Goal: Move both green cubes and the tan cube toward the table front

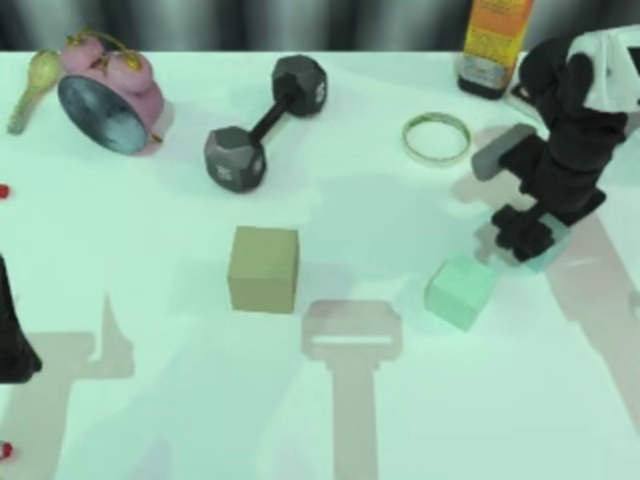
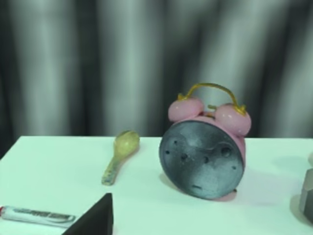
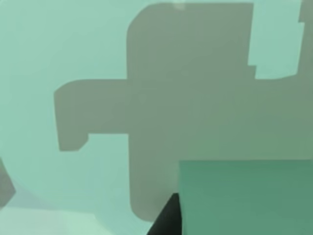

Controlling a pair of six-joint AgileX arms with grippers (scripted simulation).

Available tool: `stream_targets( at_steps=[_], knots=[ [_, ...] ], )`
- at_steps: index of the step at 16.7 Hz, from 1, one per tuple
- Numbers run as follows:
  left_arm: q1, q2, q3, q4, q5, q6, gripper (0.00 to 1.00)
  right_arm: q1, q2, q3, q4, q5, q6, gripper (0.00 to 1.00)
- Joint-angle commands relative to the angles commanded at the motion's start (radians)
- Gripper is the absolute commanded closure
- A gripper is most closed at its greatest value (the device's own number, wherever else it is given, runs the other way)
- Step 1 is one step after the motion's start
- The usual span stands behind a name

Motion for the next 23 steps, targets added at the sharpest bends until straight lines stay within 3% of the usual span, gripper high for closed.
stream_targets(
  at_steps=[9,16,23],
  knots=[
    [0.0,0.0,0.0,0.0,0.0,0.0,0.0,0.0,-0.034,0.008,-0.02,-0.011,0.009,1.0],
    [0.0,0.0,0.0,0.0,0.0,0.0,0.0,0.007,-0.108,0.137,-0.229,-0.012,0.007,1.0],
    [0.0,0.0,0.0,0.0,0.0,0.0,0.0,0.009,-0.118,0.141,-0.241,-0.012,0.022,1.0]
  ],
)
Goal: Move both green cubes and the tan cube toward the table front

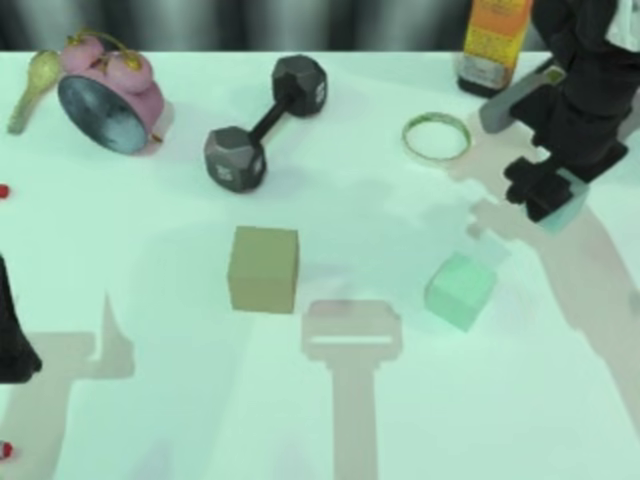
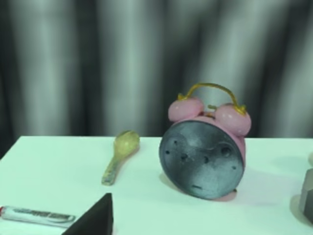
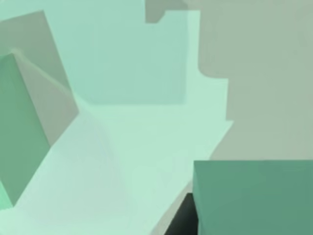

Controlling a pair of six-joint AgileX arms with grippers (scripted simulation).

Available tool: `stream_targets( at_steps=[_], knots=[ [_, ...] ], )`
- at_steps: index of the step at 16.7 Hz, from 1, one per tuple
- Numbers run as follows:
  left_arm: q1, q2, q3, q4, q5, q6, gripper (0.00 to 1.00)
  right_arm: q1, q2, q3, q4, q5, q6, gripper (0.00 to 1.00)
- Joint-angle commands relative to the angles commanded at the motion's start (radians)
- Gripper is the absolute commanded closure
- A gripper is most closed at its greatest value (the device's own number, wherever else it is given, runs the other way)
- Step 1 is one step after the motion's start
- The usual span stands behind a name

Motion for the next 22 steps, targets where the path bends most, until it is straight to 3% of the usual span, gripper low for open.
stream_targets(
  at_steps=[5,15,18,22],
  knots=[
    [0.0,0.0,0.0,0.0,0.0,0.0,0.0,0.086,-0.055,-0.069,0.014,0.004,0.209,1.0],
    [0.0,0.0,0.0,0.0,0.0,0.0,0.0,0.357,-0.268,-0.354,0.068,0.017,0.981,1.0],
    [0.0,0.0,0.0,0.0,0.0,0.0,0.0,0.405,-0.319,-0.407,0.086,0.02,1.092,1.0],
    [0.0,0.0,0.0,0.0,0.0,0.0,0.0,0.415,-0.33,-0.418,0.091,0.021,1.113,1.0]
  ],
)
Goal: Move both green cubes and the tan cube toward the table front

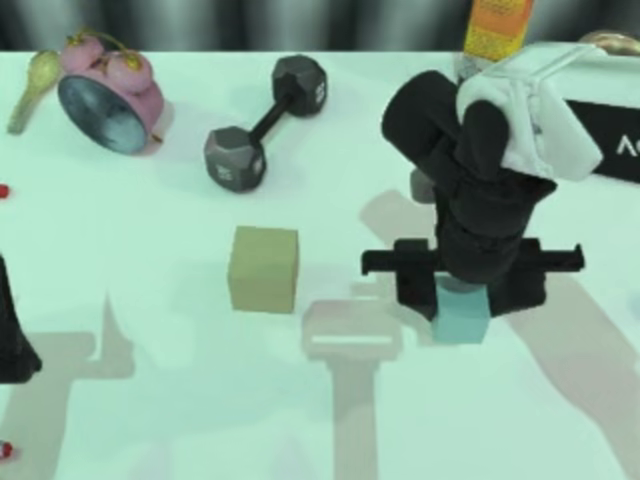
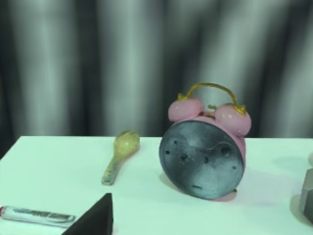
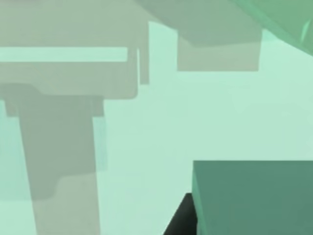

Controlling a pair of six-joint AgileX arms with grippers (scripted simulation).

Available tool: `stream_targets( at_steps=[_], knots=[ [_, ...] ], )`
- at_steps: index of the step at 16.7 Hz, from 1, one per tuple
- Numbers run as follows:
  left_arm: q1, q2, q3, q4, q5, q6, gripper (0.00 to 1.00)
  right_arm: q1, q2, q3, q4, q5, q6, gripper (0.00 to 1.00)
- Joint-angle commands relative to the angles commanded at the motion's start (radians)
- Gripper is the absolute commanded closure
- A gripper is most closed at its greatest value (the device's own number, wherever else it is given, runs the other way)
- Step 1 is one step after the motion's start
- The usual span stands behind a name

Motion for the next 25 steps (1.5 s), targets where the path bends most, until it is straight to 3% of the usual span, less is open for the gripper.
stream_targets(
  at_steps=[4,11,15,25],
  knots=[
    [0.0,0.0,0.0,0.0,0.0,0.0,0.0,-0.002,0.01,-0.009,0.015,-0.001,-0.002,1.0],
    [0.0,0.0,0.0,0.0,0.0,0.0,0.0,0.003,0.098,-0.144,0.246,0.001,0.005,1.0],
    [0.0,0.0,0.0,0.0,0.0,0.0,0.0,0.004,0.104,-0.151,0.255,0.001,0.006,1.0],
    [0.0,0.0,0.0,0.0,0.0,0.0,0.0,0.004,0.104,-0.151,0.255,0.001,0.006,0.25]
  ],
)
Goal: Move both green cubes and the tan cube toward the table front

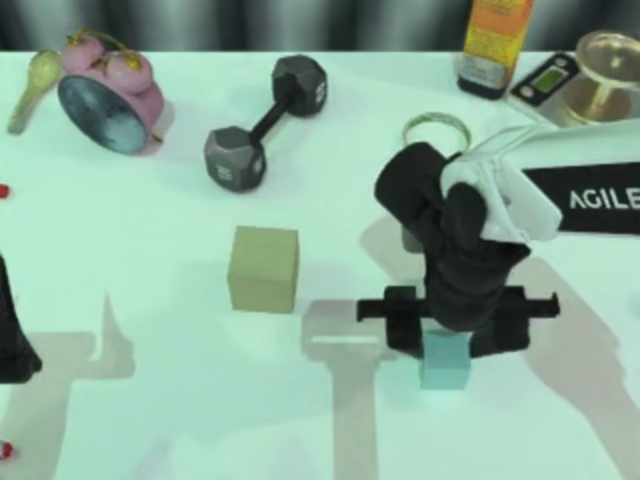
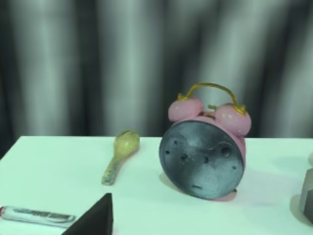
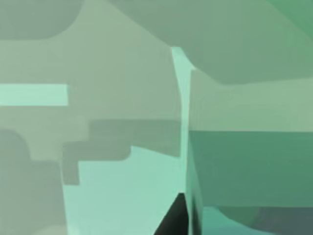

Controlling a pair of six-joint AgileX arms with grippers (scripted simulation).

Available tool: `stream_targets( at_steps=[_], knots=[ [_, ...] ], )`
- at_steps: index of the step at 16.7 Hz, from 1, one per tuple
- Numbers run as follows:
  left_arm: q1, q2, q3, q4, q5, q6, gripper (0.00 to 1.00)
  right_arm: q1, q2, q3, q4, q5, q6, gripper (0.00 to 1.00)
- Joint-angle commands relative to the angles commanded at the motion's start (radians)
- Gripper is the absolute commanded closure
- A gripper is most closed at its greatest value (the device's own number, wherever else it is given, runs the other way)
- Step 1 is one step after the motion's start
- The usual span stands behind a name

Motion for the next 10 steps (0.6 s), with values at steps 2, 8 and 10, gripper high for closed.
stream_targets(
  at_steps=[2,8,10],
  knots=[
    [0.0,0.0,0.0,0.0,0.0,0.0,0.0,0.0,0.0,0.0,0.0,0.0,0.0,0.1],
    [0.0,0.0,0.0,0.0,0.0,0.0,0.0,0.0,0.0,0.0,0.0,0.0,0.0,0.0],
    [0.0,0.0,0.0,0.0,0.0,0.0,0.0,0.0,0.0,0.0,0.0,0.0,0.0,0.0]
  ],
)
